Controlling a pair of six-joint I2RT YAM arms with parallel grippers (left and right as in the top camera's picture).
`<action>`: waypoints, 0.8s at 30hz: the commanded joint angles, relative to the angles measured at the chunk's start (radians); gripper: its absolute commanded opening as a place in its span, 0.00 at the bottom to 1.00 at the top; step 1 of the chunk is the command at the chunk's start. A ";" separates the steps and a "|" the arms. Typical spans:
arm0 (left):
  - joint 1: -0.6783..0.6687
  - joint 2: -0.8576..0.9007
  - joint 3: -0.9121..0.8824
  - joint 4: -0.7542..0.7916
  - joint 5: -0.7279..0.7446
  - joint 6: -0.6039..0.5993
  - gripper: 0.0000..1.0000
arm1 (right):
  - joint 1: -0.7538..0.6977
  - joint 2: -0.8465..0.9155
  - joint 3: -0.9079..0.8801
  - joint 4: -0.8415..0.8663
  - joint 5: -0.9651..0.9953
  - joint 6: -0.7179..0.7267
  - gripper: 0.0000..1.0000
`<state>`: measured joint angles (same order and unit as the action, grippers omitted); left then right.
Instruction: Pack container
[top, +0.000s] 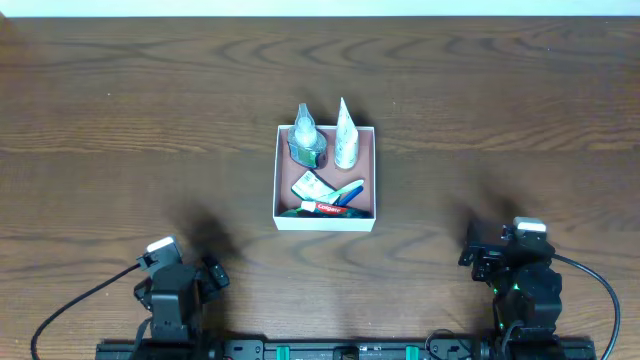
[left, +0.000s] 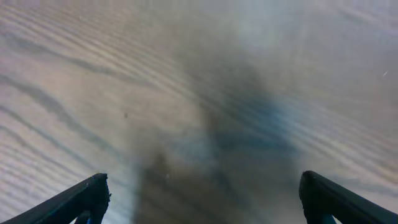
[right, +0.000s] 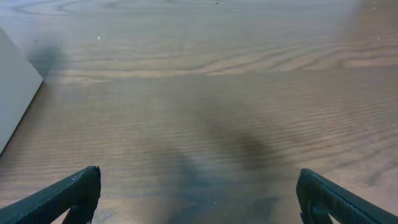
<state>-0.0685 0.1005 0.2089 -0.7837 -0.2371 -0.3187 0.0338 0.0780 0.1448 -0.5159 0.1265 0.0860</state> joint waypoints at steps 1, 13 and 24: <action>-0.005 -0.058 -0.025 -0.012 0.002 -0.016 0.98 | -0.008 -0.006 -0.003 0.000 -0.003 -0.013 0.99; -0.005 -0.099 -0.025 -0.011 0.002 -0.016 0.98 | -0.008 -0.006 -0.003 0.000 -0.003 -0.013 0.99; -0.005 -0.097 -0.024 -0.012 0.002 -0.016 0.98 | -0.008 -0.006 -0.003 0.000 -0.003 -0.013 0.99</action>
<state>-0.0685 0.0101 0.2012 -0.7803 -0.2352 -0.3218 0.0338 0.0780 0.1448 -0.5159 0.1261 0.0860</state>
